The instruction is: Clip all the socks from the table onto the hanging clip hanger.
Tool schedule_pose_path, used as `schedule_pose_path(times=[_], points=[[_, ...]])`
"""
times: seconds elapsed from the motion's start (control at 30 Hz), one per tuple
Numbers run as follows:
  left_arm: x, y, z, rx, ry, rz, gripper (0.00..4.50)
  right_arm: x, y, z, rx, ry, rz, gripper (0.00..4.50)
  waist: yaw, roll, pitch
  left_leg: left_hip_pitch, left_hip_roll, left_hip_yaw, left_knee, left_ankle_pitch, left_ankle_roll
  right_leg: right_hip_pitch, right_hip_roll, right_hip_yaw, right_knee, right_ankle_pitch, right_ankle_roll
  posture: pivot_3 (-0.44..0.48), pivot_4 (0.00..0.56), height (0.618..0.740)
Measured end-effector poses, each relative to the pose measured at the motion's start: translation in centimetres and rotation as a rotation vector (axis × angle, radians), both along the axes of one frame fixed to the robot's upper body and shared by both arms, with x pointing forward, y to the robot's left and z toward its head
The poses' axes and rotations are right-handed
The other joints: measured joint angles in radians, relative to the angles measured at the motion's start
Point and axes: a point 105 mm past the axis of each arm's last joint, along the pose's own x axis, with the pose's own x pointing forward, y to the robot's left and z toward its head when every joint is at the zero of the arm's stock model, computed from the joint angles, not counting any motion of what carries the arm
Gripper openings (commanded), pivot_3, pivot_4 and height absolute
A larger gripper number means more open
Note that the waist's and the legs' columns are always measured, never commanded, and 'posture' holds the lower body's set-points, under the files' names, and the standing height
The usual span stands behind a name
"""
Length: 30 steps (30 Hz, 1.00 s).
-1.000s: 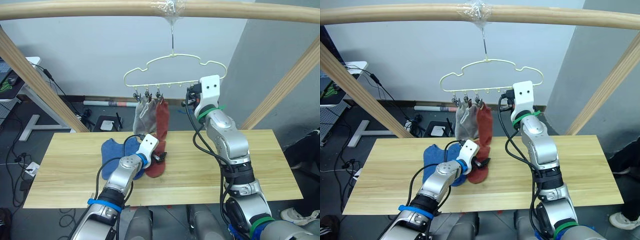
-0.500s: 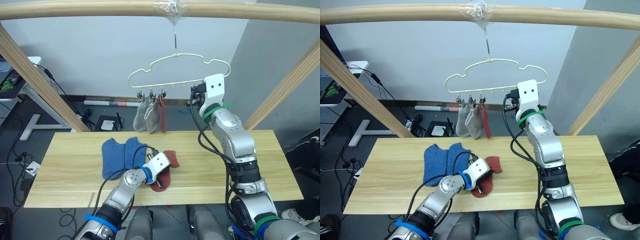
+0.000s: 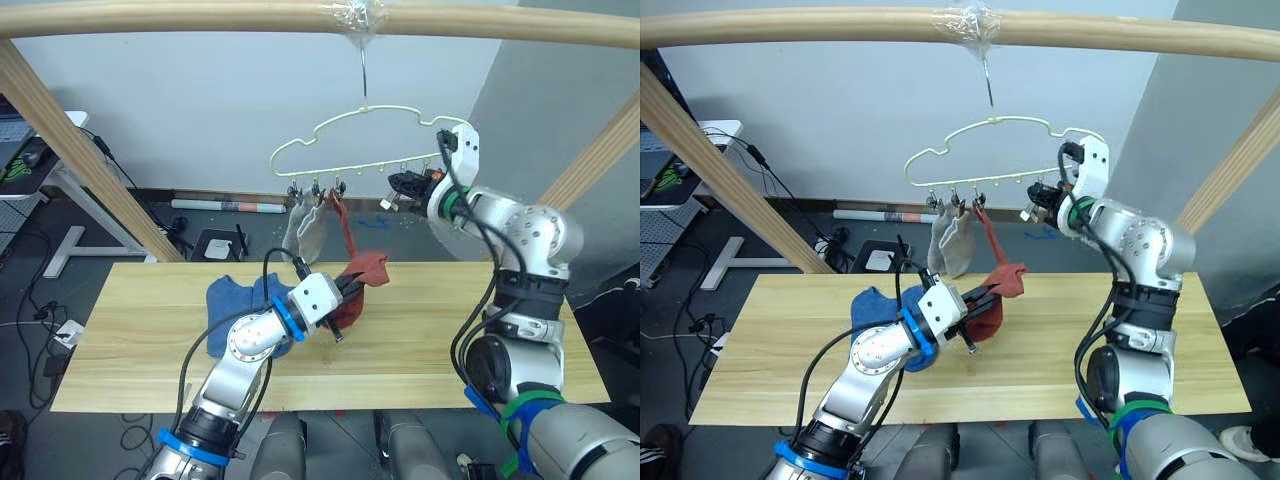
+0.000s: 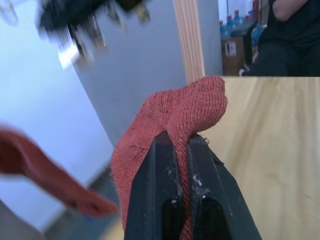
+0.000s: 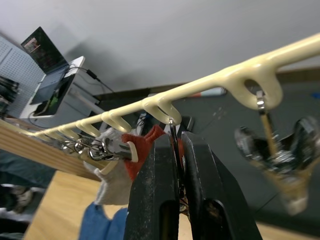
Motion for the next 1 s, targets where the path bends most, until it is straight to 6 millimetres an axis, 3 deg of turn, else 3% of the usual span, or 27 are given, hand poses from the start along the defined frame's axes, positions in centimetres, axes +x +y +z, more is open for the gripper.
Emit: schedule_pose_path(times=[0.17,1.0], points=[[0.5,-0.6,2.0,0.0,-0.154,0.014,0.06,-0.9,0.1,-0.3,0.065,0.09,0.051,0.0,0.001,0.0,0.0,0.0,0.0,0.0,0.0,0.0,0.0,0.0,0.0,0.0,0.0,0.002,0.002,0.046,0.242,0.74],[2.5,-0.4,2.4,-0.063,-0.2,0.101,0.06,-2.4,0.6,-0.3,0.112,0.118,0.085,0.0,-0.002,0.001,-0.001,0.0,0.0,-0.001,0.0,0.0,0.0,0.0,0.0,-0.001,0.0,0.003,0.005,0.023,0.219,0.74]])
